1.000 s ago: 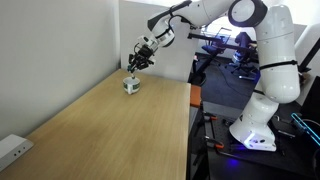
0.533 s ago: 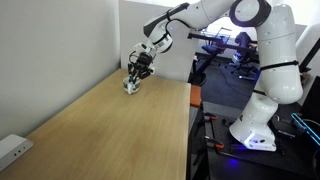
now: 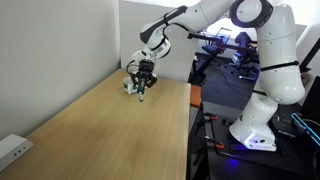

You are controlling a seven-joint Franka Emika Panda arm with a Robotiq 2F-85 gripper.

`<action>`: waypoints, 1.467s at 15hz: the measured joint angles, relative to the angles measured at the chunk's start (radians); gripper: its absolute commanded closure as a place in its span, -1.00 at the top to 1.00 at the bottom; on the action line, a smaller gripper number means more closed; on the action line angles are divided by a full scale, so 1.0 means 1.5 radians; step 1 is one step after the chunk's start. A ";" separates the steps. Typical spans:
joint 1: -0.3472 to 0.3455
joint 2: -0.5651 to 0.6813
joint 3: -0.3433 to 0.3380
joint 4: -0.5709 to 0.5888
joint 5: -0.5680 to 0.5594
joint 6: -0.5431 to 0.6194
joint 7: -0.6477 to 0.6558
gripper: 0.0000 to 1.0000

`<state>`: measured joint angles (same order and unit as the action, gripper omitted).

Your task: Remove the marker from the mug.

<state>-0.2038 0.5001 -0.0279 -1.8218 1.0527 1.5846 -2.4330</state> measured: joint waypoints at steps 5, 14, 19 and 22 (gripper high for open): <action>0.024 0.021 0.005 0.002 -0.028 -0.056 0.001 -0.91; 0.066 0.069 0.011 0.043 -0.039 -0.061 0.053 0.78; 0.063 0.072 0.011 0.069 -0.039 -0.061 0.058 1.00; 0.053 0.073 0.008 0.082 -0.025 -0.061 0.060 1.00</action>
<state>-0.1248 0.6093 -0.0153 -1.6983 1.0152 1.4932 -2.3425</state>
